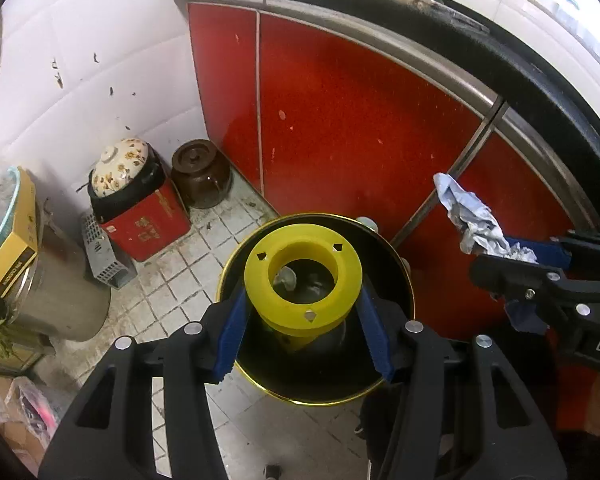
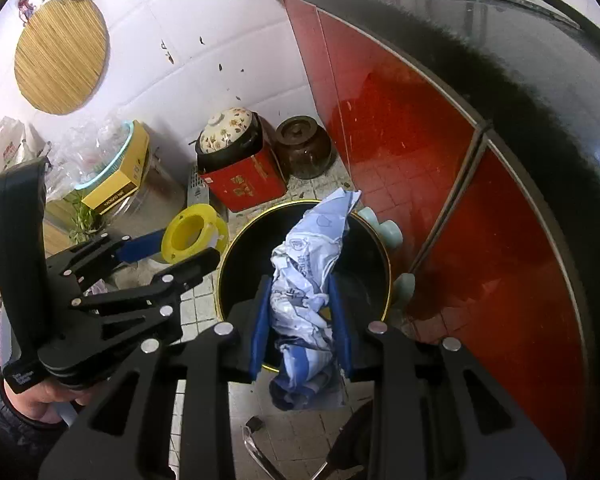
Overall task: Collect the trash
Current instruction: 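Carry tape roll and cloth over the black bin and open both tools, then move both open tools back over the counter toward the remaining trash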
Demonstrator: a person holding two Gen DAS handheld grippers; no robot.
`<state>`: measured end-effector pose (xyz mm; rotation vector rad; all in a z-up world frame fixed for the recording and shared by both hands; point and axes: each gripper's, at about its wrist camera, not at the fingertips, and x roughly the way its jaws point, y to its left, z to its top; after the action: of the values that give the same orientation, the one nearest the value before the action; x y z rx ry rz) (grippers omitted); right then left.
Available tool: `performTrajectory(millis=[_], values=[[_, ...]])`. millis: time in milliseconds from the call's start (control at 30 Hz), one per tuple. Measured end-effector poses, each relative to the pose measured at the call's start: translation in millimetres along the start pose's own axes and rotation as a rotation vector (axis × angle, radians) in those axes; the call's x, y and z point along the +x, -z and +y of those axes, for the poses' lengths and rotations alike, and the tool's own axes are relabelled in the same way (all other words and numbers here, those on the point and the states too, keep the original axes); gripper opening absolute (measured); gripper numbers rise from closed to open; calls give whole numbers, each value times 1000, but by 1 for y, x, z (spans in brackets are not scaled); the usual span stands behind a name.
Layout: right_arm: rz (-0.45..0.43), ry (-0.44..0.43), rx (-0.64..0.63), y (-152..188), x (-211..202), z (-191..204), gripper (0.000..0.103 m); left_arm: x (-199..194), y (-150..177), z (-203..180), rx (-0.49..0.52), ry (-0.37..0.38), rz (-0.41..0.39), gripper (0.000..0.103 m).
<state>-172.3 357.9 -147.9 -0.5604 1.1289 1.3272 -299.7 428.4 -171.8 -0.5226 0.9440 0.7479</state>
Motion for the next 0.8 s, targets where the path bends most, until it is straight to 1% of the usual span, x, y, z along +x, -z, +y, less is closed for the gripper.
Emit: performTrajectory(millis=[33,100,133,167,200,233,267,400,500,567,600,667,700,733,800], values=[[2,1,-1,0,1,0,28,2,0,0,2,-2,2,52],[4,3,-6,-2,3,1,32,6,0,3,5,-2,6,52],[6,7,-9,-4,4,2,38,7,0,4,2,-10,7,56],[7,7,-12,-5,4,3,51,7,0,5,0,-16,8,59],[4,8,-15,-6,2,4,56,7,-1,6,-4,-20,8,69],[-3,12,-16,-7,2,7,62,6,-1,8,-10,-25,6,71],[-10,16,-18,-7,0,6,65,5,-1,9,-17,-21,3,71],[-17,14,-19,-6,-8,4,65,2,-2,11,-23,-18,1,75],[-31,18,-19,-4,-17,3,67,-4,-4,9,-20,-24,-2,76],[-49,17,-20,-1,-29,3,73,-12,-5,5,-19,-18,-6,80],[-61,16,-20,0,-36,3,74,-18,-7,0,-13,-15,-12,83],[-106,15,-13,4,-61,2,78,-33,-10,-11,9,-18,-33,88],[-132,18,-5,7,-75,0,80,-43,-12,-20,25,-19,-55,93],[-152,24,2,10,-87,-3,85,-50,-14,-25,35,-18,-68,94],[-228,61,24,22,-128,-14,87,-74,-18,-48,75,10,-118,95]])
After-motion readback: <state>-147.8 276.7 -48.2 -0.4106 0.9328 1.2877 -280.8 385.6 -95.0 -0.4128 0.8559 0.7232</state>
